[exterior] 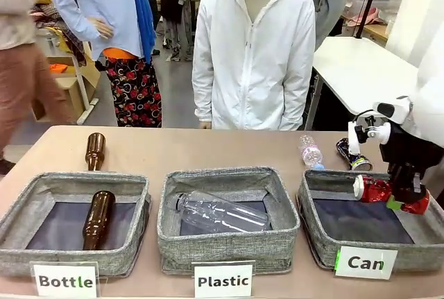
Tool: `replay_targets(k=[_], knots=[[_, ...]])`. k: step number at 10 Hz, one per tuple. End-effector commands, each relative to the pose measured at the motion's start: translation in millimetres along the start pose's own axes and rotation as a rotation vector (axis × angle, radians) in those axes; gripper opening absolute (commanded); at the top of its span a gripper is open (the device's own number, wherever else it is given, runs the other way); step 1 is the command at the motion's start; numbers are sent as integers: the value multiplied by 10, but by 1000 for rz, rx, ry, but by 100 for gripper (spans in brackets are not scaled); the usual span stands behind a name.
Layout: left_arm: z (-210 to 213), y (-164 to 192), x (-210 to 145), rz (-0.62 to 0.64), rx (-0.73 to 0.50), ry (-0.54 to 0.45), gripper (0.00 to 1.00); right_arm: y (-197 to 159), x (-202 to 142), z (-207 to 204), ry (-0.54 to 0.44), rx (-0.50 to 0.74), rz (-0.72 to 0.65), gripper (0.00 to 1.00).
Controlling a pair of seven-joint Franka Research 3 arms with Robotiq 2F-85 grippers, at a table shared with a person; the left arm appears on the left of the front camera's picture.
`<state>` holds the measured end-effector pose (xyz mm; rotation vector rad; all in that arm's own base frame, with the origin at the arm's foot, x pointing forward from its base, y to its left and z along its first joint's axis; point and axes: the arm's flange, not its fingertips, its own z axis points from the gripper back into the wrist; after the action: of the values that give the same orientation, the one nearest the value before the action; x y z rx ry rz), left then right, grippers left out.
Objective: Sort the can waste into the basket.
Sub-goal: Pick up the can waste from the table and place it in the right Fabric basket.
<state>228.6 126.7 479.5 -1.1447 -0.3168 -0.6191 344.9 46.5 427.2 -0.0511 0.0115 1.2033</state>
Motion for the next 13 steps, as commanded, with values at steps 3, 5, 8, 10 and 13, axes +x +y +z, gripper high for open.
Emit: replay_targets(k=[3, 5, 8, 10, 13], knots=[[41, -13, -9, 7, -7, -11, 100, -208, 75, -152, 21, 45, 18, 0], [41, -13, -9, 7, -7, -11, 100, -265, 117, -165, 20, 58, 24, 61], [41, -13, -9, 7, -7, -11, 100, -294, 210, -199, 45, 50, 26, 100], [41, -13, -9, 7, -7, -11, 100, -317, 304, -239, 49, 60, 23, 100], [41, -13, -9, 7, -7, -11, 100, -348, 522, -170, 4, 155, -145, 100]])
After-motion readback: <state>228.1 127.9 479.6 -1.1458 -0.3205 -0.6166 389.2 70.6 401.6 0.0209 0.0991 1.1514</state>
